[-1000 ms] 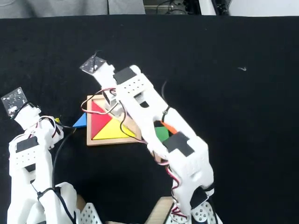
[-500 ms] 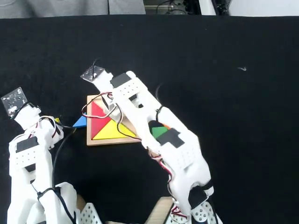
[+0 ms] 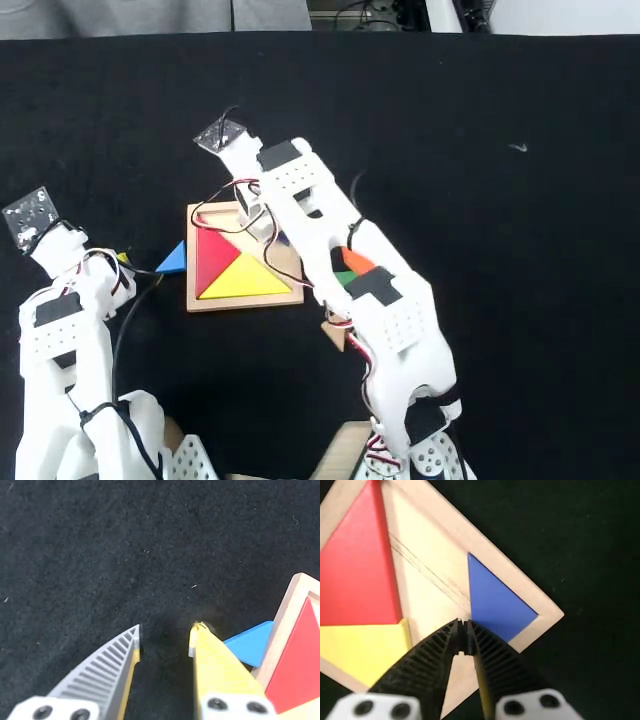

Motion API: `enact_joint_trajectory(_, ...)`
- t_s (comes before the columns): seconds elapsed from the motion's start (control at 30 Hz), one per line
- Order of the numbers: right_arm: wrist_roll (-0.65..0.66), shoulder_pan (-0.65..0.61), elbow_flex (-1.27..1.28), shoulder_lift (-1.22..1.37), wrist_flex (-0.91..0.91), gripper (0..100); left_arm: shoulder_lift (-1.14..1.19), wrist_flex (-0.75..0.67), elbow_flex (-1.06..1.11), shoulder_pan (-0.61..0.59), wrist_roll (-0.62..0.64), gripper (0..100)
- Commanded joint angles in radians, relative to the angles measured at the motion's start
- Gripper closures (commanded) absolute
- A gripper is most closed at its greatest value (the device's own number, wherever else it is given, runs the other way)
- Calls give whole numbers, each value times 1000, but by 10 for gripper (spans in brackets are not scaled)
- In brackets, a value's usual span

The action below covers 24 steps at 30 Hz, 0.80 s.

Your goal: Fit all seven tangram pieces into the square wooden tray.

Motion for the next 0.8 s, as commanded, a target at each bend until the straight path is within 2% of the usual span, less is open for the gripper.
enact_joint_trajectory(0.0, -2, -49, -50, -24, 72, 987, -18, -11, -5, -5, -3, 830)
enact_joint_trajectory(0.4, -8, -141, -41, -21, 130, 987, -18, -12, -5, -5, -3, 830)
enact_joint_trajectory(0.6, -8, -95, -61, -48, 153, 987, -18, -14, -5, -5, -3, 830)
enact_joint_trajectory(0.77, -5, -49, -64, -196, 226, 987, -17, -14, -5, -4, -3, 830)
